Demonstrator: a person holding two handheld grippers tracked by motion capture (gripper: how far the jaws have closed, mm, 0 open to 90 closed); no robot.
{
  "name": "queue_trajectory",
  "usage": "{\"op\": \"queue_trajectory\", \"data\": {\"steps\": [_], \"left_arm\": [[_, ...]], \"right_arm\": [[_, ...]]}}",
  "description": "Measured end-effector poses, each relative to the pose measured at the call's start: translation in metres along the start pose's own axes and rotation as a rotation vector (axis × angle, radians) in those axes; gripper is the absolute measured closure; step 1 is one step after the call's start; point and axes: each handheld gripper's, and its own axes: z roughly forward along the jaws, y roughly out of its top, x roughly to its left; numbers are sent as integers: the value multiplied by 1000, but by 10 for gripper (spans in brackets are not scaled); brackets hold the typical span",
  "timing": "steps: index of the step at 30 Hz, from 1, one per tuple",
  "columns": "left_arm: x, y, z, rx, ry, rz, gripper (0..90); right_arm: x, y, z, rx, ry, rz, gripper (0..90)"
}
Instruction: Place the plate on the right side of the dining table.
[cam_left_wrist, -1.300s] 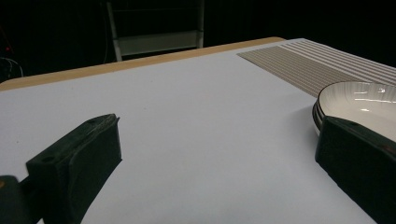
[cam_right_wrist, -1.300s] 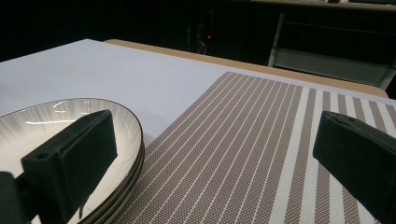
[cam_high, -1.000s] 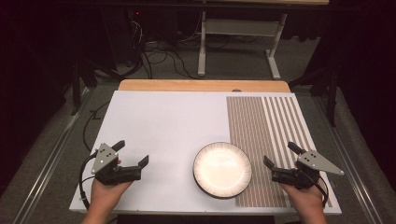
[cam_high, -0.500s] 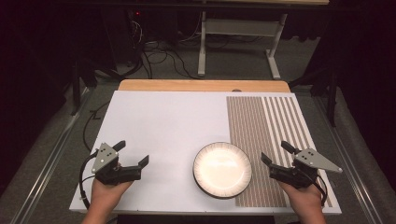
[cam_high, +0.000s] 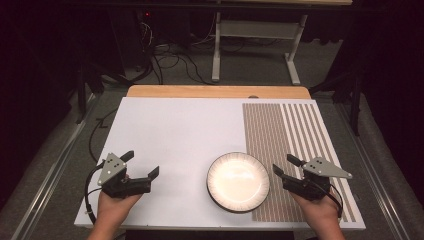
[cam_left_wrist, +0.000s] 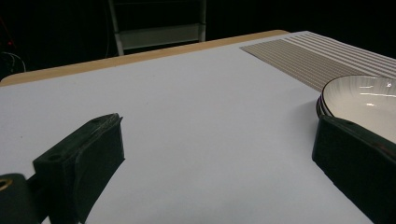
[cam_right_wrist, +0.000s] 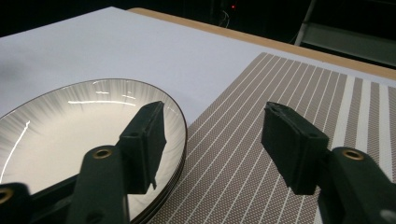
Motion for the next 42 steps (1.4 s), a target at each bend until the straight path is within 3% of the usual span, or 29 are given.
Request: {"op": "queue_trajectory", "data": {"steps": [3, 4, 8, 13, 17, 20, 26, 33, 42], "left_arm": [[0, 0, 0, 2, -1, 0, 28], [0, 0, 0, 4, -3, -4, 28], [-1, 0, 1, 3, -5, -5, 27], [-2, 0, 1, 5, -7, -4, 26], [-2, -1, 1, 1, -7, -9, 26], [-2, -1, 1, 1, -6, -6, 25], [-2, -1, 1, 7, -6, 3, 17], [-1, -1, 1, 4, -7, 0, 16], [-2, 0, 0, 5, -10, 6, 15]], "right_arm": [[-1, 0, 2, 18, 15, 2, 510], [-1, 0, 3, 34, 36, 16, 598], [-1, 6, 6, 41, 48, 10, 658], [3, 8, 12, 74, 79, -43, 809], [2, 6, 12, 98, 104, -39, 883], [2, 4, 12, 101, 108, -50, 900], [6, 1, 15, 173, 137, -75, 900], [13, 0, 13, 234, 134, -121, 900], [14, -4, 16, 281, 134, -120, 900]]}}
